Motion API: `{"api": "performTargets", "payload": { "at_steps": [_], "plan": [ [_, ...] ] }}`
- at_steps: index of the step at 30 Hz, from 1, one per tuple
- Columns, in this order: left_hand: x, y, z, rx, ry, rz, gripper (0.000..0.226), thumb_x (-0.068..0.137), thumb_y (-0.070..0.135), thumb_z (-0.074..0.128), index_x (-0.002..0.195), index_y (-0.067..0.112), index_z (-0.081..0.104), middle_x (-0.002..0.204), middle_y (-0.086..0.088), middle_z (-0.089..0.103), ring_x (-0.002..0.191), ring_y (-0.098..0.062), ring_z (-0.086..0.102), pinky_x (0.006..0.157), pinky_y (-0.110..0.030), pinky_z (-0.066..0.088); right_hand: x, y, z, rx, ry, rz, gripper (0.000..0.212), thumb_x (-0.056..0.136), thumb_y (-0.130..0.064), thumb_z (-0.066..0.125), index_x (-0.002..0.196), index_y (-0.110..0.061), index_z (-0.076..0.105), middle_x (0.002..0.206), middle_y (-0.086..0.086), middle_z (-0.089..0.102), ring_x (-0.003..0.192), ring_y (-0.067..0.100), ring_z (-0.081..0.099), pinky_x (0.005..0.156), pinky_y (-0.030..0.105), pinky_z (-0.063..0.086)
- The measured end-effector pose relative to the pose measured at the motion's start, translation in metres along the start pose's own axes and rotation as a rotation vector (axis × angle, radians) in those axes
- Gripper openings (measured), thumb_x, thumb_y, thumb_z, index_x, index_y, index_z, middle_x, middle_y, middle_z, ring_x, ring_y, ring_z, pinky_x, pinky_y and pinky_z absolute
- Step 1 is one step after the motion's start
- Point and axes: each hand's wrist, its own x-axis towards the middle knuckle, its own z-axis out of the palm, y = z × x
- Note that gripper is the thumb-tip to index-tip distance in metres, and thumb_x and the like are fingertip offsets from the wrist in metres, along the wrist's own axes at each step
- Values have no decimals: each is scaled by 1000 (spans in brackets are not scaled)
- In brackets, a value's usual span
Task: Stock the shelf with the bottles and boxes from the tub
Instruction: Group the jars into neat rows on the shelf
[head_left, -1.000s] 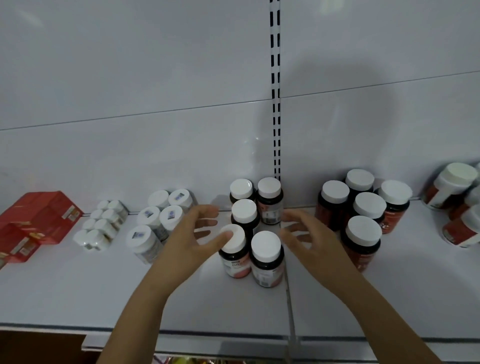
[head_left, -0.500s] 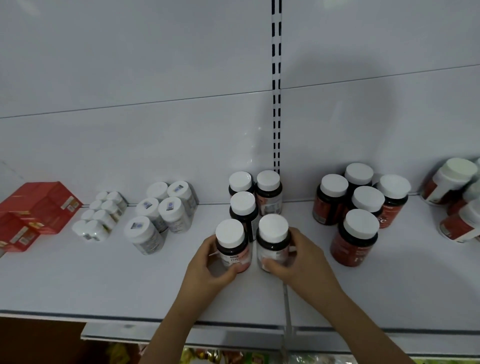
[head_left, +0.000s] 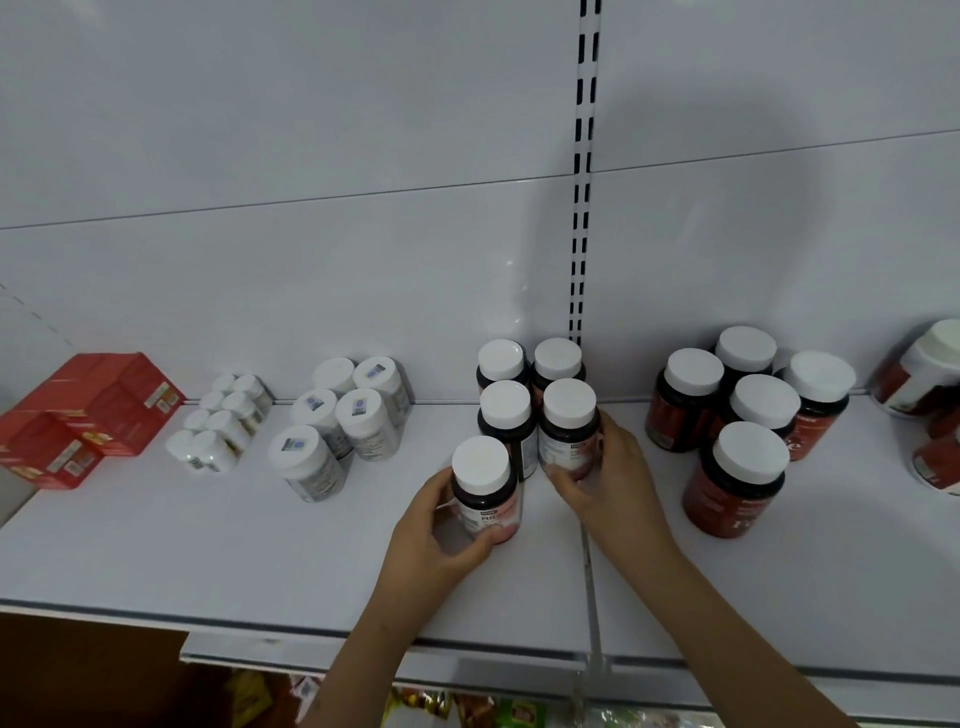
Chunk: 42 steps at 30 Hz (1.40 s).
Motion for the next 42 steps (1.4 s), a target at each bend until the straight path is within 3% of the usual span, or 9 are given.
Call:
{"api": "performTargets", "payload": {
  "at_steps": [11, 14, 16, 19, 22, 27, 35, 40, 42],
  "plan": [
    [10, 9, 20, 214, 25, 126, 61, 74, 44, 80, 127, 26, 56, 107, 24, 55, 101, 4, 54, 83, -5, 41, -44, -3, -7, 207, 54, 30, 52, 93, -43, 58, 140, -24, 45, 134, -14, 47, 114, -1, 50, 95, 8, 39],
    [12, 12, 25, 180, -6, 68, 91, 67, 65, 71, 142, 41, 25, 130, 31, 42, 120, 12, 44, 95, 0, 34, -17, -5, -6, 327, 53, 49, 65, 95, -64, 41, 146, -24, 41, 144, -12, 47, 129, 7, 48, 111, 30, 37],
    [14, 9, 24, 219, -76, 20, 113, 66, 67, 74, 148, 42, -1, 148, 27, 26, 135, 12, 27, 104, -1, 22, 6, -11, -6, 437, 42, 111, 67, 96, -63, 34, 151, -24, 35, 153, -11, 39, 136, 1, 38, 112, 23, 29],
    [26, 9, 25, 295, -149, 39, 130, 64, 67, 77, 148, 40, -18, 161, 19, 11, 146, 2, 14, 121, -27, 19, 35, -17, 0, 615, 40, 206, 64, 98, -62, 32, 153, -28, 31, 156, -10, 36, 141, 3, 33, 112, 25, 32],
    [38, 16, 30, 333, -168, 86, 131, 64, 67, 75, 153, 31, -14, 162, 20, 6, 148, 2, 6, 123, -46, 8, 43, -25, 15, 764, 34, 283, 80, 84, -80, 37, 149, -33, 39, 149, -13, 46, 136, 6, 44, 94, 27, 52],
    [46, 16, 20, 279, -197, 124, 117, 71, 48, 77, 155, 32, -3, 161, 17, 16, 149, -11, 17, 120, -48, 20, 48, -23, 28, 870, 92, 385, 96, 64, -89, 50, 142, -33, 50, 144, -12, 53, 133, 9, 48, 115, 45, 36],
    [52, 13, -3, 225, -333, 74, 89, 68, 24, 73, 145, 19, 30, 130, 24, 47, 124, -1, 47, 106, -23, 38, 44, -38, 35, 823, 182, 364, 73, 84, -68, 44, 144, -28, 48, 146, -10, 51, 134, 8, 46, 117, 41, 33],
    [56, 5, -11, 234, -394, 70, 73, 68, 14, 70, 131, -8, 38, 115, -5, 52, 114, -11, 53, 93, -13, 40, 44, -45, 38, 805, 180, 352, 80, 76, -72, 41, 144, -31, 47, 145, -13, 51, 133, 6, 46, 117, 40, 33],
    [57, 4, -14, 226, -419, 56, 64, 68, 9, 68, 117, -19, 37, 111, -25, 48, 125, -30, 40, 84, -28, 44, 45, -46, 40, 793, 192, 341, 88, 71, -75, 40, 146, -29, 45, 147, -13, 48, 135, 6, 44, 118, 39, 31]
  ]
}}
